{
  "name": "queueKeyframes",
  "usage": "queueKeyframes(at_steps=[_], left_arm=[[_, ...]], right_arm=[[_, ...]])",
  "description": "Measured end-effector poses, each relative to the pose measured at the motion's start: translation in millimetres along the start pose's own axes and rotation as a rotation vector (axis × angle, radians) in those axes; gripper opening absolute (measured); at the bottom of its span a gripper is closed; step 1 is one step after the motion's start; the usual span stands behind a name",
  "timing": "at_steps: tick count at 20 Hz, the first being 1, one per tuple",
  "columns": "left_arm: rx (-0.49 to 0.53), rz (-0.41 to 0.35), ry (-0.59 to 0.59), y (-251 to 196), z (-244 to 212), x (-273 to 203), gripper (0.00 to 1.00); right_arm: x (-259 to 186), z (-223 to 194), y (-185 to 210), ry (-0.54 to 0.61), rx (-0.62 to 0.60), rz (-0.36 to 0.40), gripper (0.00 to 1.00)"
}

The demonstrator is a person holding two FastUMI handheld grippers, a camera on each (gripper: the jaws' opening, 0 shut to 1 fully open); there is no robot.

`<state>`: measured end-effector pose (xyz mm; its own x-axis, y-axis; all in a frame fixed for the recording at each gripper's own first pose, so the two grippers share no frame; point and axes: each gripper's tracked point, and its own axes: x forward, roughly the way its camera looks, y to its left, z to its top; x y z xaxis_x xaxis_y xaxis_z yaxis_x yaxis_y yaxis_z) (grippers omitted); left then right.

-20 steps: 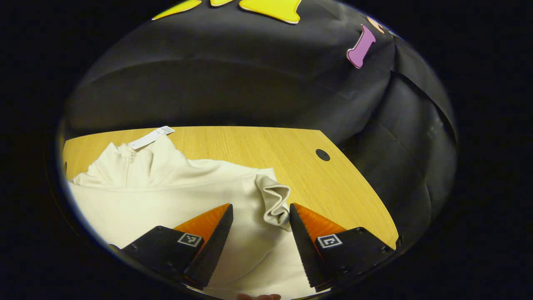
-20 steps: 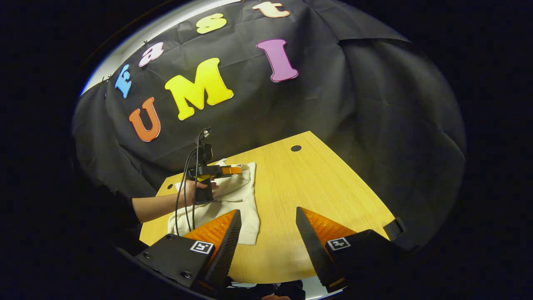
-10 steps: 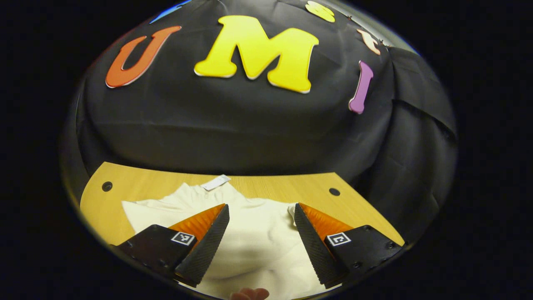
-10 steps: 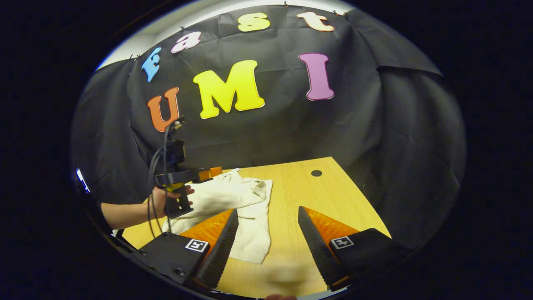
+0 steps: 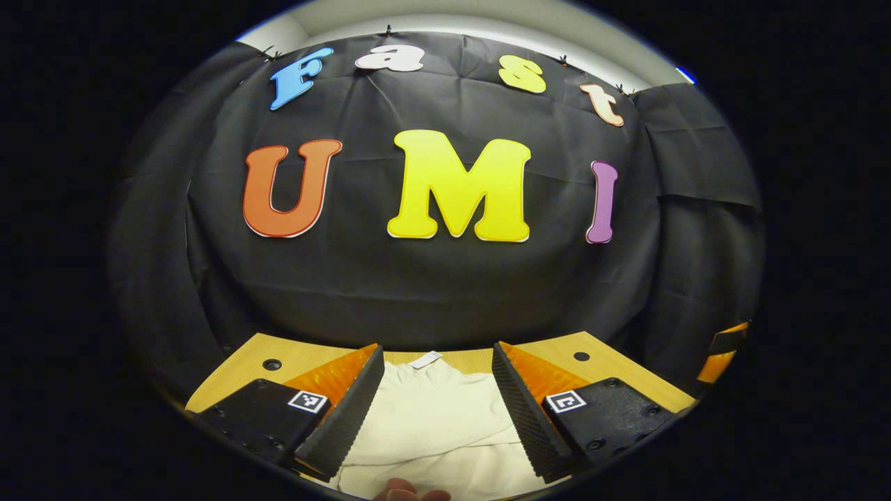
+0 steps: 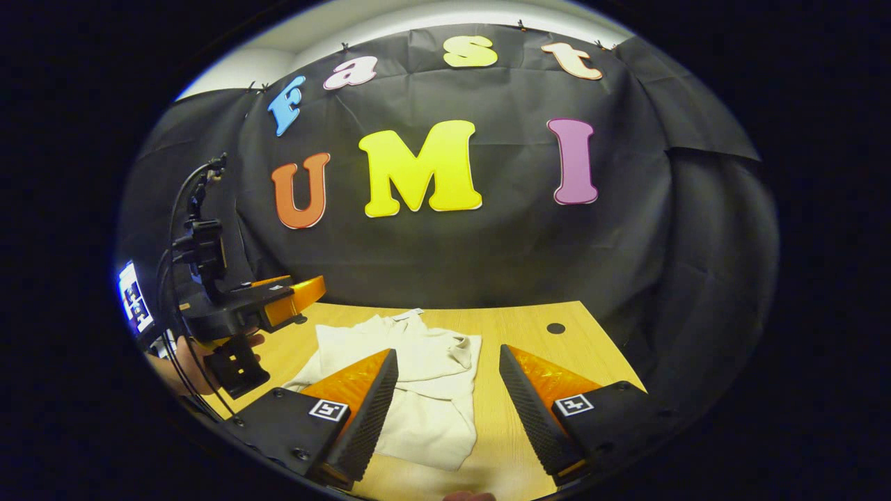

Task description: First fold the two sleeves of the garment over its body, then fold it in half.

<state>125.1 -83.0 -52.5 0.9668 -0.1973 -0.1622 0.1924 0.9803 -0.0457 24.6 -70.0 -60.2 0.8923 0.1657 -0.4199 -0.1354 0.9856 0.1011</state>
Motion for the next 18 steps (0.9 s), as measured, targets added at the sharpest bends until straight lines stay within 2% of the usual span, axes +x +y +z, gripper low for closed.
queueKeyframes(at_steps=[5,10,13,17,18], left_arm=[[-0.074,0.032,0.051,24.2,-16.2,-41.2,0.98],[-0.030,0.037,0.153,52.8,-52.3,-76.5,0.98],[0.000,0.055,0.239,74.3,-83.6,-99.9,0.98],[-0.004,0.085,0.409,104.5,-151.6,-135.7,0.98],[-0.012,0.078,0.454,108.1,-173.4,-142.1,0.99]], right_arm=[[11.3,-3.6,4.8,0.030,-0.009,0.034,0.92],[18.6,-29.2,8.7,0.111,-0.028,0.076,0.92],[14.3,-52.7,-5.5,0.166,-0.034,0.068,0.93],[10.0,-97.4,-31.4,0.248,-0.048,0.032,0.93],[10.1,-108.4,-38.1,0.266,-0.057,0.020,0.89]])
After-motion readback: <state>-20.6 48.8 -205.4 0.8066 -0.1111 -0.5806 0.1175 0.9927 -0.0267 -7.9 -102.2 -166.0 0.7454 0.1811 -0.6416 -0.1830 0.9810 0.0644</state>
